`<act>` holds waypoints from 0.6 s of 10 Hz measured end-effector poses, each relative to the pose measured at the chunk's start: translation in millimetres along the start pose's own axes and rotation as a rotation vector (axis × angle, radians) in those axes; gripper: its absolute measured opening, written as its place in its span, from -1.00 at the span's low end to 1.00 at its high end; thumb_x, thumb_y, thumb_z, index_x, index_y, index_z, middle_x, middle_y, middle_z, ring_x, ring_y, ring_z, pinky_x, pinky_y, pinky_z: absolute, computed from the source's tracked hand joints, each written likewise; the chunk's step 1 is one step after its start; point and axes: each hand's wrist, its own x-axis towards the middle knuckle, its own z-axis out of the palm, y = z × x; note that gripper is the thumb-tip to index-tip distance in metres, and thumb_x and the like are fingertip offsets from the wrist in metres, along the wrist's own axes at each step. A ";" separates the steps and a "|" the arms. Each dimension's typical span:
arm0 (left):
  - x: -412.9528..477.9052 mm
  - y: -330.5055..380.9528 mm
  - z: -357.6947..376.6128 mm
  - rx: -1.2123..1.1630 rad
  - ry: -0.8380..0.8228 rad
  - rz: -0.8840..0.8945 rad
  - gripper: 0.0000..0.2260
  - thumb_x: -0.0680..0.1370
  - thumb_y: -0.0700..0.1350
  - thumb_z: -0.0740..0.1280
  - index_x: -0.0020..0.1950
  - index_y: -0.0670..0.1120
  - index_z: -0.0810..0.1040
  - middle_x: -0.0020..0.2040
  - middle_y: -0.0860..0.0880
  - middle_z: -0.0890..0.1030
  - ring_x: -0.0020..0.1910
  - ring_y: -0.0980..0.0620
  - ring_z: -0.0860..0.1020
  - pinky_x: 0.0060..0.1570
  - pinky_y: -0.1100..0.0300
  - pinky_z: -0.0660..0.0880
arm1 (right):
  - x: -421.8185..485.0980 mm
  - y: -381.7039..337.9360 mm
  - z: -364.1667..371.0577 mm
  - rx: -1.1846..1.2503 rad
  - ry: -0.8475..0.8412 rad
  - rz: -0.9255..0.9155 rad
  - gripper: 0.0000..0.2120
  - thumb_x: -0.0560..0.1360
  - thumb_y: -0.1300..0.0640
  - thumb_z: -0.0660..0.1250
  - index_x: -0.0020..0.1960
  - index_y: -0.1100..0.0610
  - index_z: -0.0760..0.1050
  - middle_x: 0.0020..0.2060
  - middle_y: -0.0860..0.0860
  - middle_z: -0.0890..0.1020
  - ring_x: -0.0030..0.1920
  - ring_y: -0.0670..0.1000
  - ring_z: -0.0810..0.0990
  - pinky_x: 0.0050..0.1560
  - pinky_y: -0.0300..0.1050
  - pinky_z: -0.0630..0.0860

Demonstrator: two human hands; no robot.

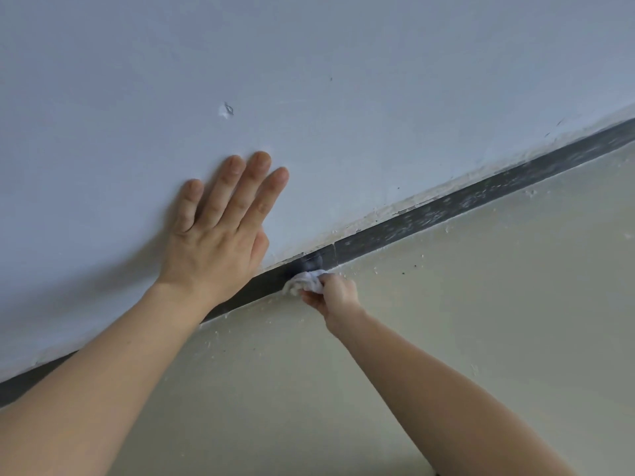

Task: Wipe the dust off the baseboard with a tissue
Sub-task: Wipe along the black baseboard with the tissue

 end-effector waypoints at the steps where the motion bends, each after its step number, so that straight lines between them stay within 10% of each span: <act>1: -1.5 0.8 1.6 -0.015 0.016 0.000 -0.34 0.53 -0.13 0.17 0.60 -0.02 0.00 0.57 -0.02 -0.24 0.54 0.02 -0.26 0.46 0.05 -0.33 | 10.0 -32.6 -24.7 0.163 0.127 -0.111 -0.85 0.56 0.33 0.13 -0.15 0.17 0.38 -0.22 0.12 0.54 -0.26 0.03 0.56 -0.31 -0.18 0.56; 3: -1.0 4.2 5.5 -0.042 0.054 -0.029 -0.35 0.53 -0.13 0.17 0.60 -0.02 0.03 0.58 -0.01 -0.22 0.55 0.03 -0.24 0.46 0.05 -0.32 | -1.7 -86.5 -83.3 0.475 0.328 -0.278 -0.76 0.48 0.38 0.09 -0.24 0.25 0.50 -0.33 0.16 0.56 -0.36 0.06 0.55 -0.39 -0.23 0.55; 5: -1.2 3.7 4.2 -0.057 0.036 -0.027 -0.36 0.53 -0.13 0.17 0.60 -0.01 0.04 0.58 0.00 -0.22 0.55 0.04 -0.24 0.46 0.06 -0.32 | -35.2 -20.6 -14.7 -0.220 -0.097 -0.107 -0.96 0.17 0.21 0.37 -0.42 0.18 0.58 -0.37 0.15 0.53 -0.39 0.04 0.40 -0.35 -0.17 0.38; 6: -1.1 3.1 3.1 -0.068 0.029 -0.023 -0.35 0.52 -0.14 0.17 0.60 -0.01 0.04 0.58 0.01 -0.23 0.54 0.05 -0.25 0.46 0.07 -0.32 | -20.0 17.3 17.7 -0.208 -0.127 0.064 -0.85 0.53 0.36 0.16 0.00 0.29 0.50 -0.15 0.23 0.60 -0.34 0.06 0.56 -0.26 -0.14 0.57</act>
